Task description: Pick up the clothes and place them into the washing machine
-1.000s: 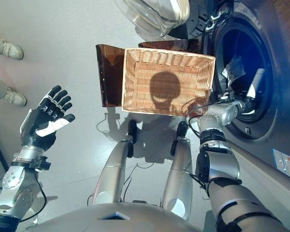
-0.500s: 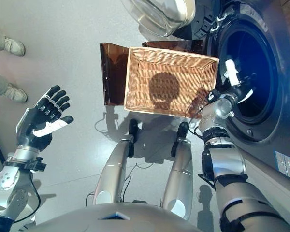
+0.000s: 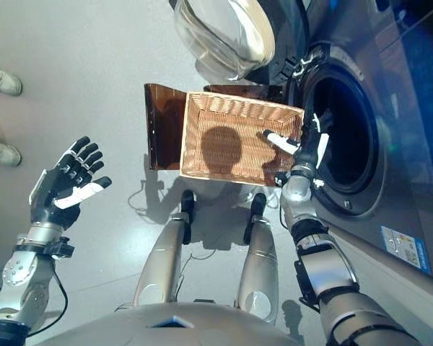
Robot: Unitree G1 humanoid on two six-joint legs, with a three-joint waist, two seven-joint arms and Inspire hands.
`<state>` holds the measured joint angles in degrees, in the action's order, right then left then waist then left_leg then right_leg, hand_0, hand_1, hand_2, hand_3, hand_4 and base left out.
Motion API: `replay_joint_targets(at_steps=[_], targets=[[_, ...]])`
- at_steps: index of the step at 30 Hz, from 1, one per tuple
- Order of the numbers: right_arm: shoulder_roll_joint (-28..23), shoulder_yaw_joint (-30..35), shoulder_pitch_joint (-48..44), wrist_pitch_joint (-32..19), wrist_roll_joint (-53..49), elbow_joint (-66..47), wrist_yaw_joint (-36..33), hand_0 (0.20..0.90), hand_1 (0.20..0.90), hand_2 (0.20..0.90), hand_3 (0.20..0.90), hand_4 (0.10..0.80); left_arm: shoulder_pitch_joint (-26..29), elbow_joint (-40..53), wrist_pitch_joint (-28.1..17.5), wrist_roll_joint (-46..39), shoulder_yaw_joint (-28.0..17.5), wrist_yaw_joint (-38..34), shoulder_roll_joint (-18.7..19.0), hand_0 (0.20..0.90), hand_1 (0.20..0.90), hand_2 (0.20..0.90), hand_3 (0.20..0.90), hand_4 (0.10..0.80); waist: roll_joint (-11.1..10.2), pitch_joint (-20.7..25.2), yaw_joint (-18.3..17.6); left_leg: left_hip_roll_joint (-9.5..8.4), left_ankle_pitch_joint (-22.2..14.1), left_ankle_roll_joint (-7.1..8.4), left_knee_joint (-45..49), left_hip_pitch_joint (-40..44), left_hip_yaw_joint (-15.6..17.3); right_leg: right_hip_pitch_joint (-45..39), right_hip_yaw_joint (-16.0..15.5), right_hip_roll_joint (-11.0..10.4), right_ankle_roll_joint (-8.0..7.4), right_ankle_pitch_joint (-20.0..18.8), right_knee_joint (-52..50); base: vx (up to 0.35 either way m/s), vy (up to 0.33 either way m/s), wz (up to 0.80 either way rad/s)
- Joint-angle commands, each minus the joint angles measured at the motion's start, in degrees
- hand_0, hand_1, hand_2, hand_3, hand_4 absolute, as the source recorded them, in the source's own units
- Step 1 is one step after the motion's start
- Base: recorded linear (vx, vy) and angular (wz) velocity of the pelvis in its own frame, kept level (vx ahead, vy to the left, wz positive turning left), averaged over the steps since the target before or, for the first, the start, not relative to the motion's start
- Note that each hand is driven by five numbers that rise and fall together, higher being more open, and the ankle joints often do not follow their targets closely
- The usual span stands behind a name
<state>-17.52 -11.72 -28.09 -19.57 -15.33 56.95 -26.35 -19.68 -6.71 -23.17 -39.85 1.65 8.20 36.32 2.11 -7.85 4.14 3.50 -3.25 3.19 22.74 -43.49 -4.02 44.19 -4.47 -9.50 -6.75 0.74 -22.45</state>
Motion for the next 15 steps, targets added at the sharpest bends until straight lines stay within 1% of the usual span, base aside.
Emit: replay_joint_targets(at_steps=[1,5,6,7,9,11,12,13,15], targets=[[-2.26,0.06,2.37,-2.98,3.08,-6.53,-0.7,0.9,0.9,0.9,0.9,0.8,-0.67,2.5,-6.42,1.79,-5.05,-0.84,0.26,0.9,0.9,0.9,0.9,0.8,-0.51,1.73,0.09,-1.31,8.9,0.29,-11.49,1.99,-0.68,-6.38,-1.77,-1.32,-0.58,-0.08,4.47,0.136,-0.016,-0.01],[-3.1,-0.05,8.39,-2.45,6.03,-9.92,0.79,0.9,0.9,0.9,0.9,0.8,-0.25,-1.28,-6.24,4.26,-5.2,-1.38,-2.34,0.9,0.9,0.9,0.9,0.8,-1.21,1.4,-0.82,-1.29,8.47,0.26,-12.59,7.71,-0.87,-13.43,-2.35,-1.01,-0.99,-0.41,7.82,0.13,-0.016,0.0],[-3.11,-0.05,8.41,-2.45,6.04,-9.94,0.79,0.9,0.9,0.9,0.9,0.8,-0.25,-1.28,-6.25,4.26,-5.18,-1.39,-2.34,0.9,0.9,0.9,0.9,0.8,-1.2,1.31,-0.83,-1.28,8.47,0.26,-12.63,7.84,-0.88,-13.58,-2.37,-1.01,-0.99,-0.43,7.87,0.159,-0.034,-0.04],[-2.94,0.56,10.75,-2.62,5.26,-10.28,2.16,0.9,0.9,0.9,0.9,0.8,0.12,-3.73,-6.27,5.42,-5.11,-1.62,-3.46,0.9,0.9,0.9,0.9,0.8,-1.55,0.96,-1.08,-1.12,8.35,0.22,-13.16,10.89,-1.09,-17.21,-2.81,-0.92,-1.23,-0.78,9.78,0.156,-0.04,-0.06],[-3.4,0.98,12.68,-2.72,4.95,-11.07,3.52,0.9,0.9,0.9,0.9,0.8,0.69,-5.75,-6.27,6.62,-5.01,-1.74,-4.35,0.9,0.9,0.9,0.9,0.8,-1.8,0.63,-1.49,-1.01,8.33,0.1,-14.06,14.0,-1.04,-20.84,-3.29,-0.89,-1.5,-1.25,11.82,0.168,-0.033,-0.03],[-3.57,2.01,14.86,-3.3,3.15,-12.36,5.2,0.9,0.9,0.9,0.9,0.8,1.02,-7.43,-6.09,7.38,-5.08,-2.01,-5.29,0.9,0.9,0.9,0.9,0.8,-2.12,0.36,-1.93,-0.85,8.21,0.06,-14.7,16.38,-0.99,-23.45,-3.69,-0.83,-1.68,-1.55,12.95,0.097,-0.006,-0.04],[-3.57,2.01,14.86,-3.3,3.15,-12.36,5.2,0.9,0.9,0.9,0.9,0.8,1.02,-7.43,-6.09,7.38,-5.08,-2.01,-5.29,0.9,0.9,0.9,0.9,0.8,-2.12,0.36,-1.93,-0.85,8.21,0.06,-14.7,16.38,-0.99,-23.45,-3.69,-0.83,-1.68,-1.55,12.95,0.111,0.011,-0.02],[-3.5,3.17,17.59,-3.91,0.77,-13.48,7.32,0.9,0.9,0.9,0.9,0.8,1.55,-10.16,-6.02,8.61,-4.97,-2.21,-6.49,0.9,0.9,0.9,0.9,0.8,-2.52,0.32,-2.5,-0.78,7.99,0.02,-15.58,18.99,-0.96,-26.32,-3.92,-0.68,-1.89,-1.68,14.3,0.118,0.008,0.01],[-2.85,4.49,19.87,-4.46,-2.24,-13.88,9.18,0.9,0.9,0.9,0.9,0.8,1.63,-11.94,-5.8,9.67,-5.18,-2.61,-7.47,0.9,0.9,0.9,0.9,0.8,-2.98,0.9,-2.82,-0.54,7.66,0.03,-16.25,21.14,-0.88,-28.53,-4.08,-0.54,-2.12,-1.75,15.55,0.145,0.009,0.02]])
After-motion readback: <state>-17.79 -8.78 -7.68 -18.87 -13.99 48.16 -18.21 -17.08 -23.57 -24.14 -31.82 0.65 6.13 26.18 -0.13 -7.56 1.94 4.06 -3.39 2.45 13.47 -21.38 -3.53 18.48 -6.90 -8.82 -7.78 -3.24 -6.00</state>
